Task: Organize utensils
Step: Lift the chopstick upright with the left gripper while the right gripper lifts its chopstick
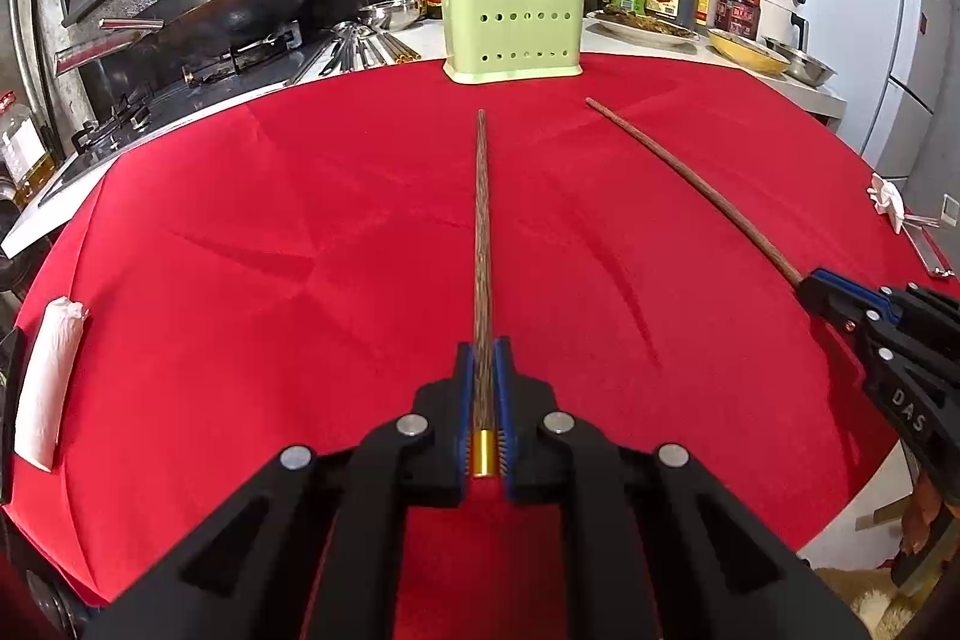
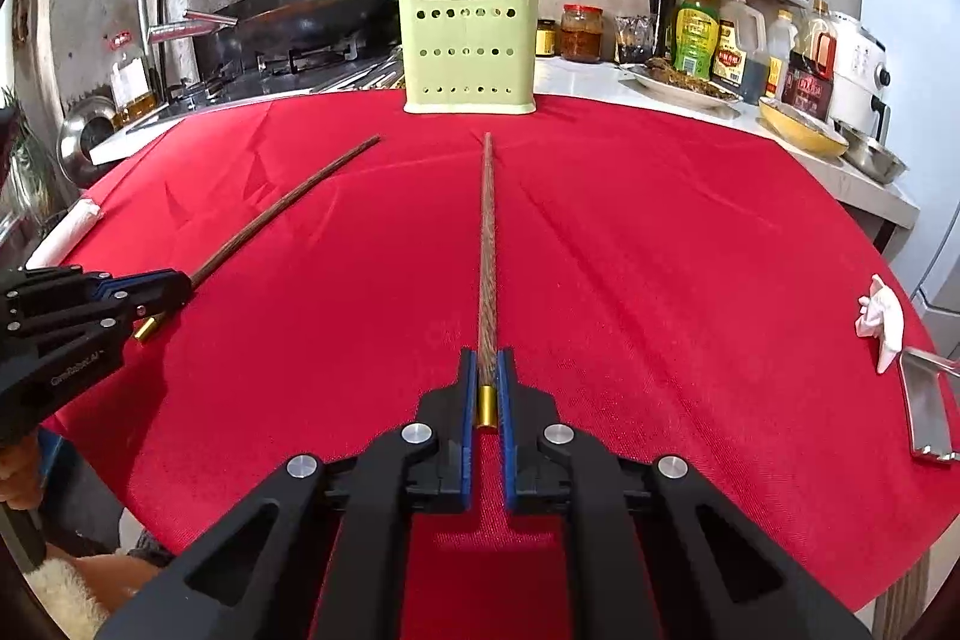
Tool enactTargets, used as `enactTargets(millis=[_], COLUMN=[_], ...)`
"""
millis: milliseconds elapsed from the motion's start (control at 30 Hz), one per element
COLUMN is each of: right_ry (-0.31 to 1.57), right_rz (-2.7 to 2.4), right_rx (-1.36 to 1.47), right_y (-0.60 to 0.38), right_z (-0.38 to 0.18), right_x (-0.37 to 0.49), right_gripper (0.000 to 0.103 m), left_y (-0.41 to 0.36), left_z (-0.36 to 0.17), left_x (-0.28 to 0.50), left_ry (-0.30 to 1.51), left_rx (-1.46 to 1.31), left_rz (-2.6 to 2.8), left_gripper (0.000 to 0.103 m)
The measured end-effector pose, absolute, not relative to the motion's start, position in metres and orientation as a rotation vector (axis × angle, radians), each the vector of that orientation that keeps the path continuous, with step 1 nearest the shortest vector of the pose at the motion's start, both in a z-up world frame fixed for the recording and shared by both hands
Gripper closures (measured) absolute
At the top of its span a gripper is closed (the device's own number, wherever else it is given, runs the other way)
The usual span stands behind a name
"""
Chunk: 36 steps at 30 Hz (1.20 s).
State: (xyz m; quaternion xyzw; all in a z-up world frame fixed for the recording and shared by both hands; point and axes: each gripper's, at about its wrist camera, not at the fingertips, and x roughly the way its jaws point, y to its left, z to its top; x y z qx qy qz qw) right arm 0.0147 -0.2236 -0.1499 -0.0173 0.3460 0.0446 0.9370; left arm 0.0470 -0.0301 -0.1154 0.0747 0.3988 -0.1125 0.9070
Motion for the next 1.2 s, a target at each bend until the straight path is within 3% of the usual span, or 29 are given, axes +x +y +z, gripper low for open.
enactTargets(millis=[333, 800, 1200], right_ry=[0.601, 0.351, 0.279], right_rz=[0.083, 0.093, 0.074], right_rx=[0.004, -0.015, -0.046], right_y=[-0.239, -0.236, -0.238], right_z=[-0.102, -0.005, 0.040], right_x=[-0.009, -0.028, -0.008], right_gripper=[0.096, 0.096, 0.096], left_y=[-0.016, -0.003, 0.004], left_z=[-0.083, 0.006, 0.040], left_x=[0.042, 0.032, 0.039], left_ry=[0.731, 0.505, 0.463], left_rx=[0.116, 0.074, 0.046], left_rz=[-0.234, -0.272, -0.327], left_gripper=[0.096, 0.096, 0.096])
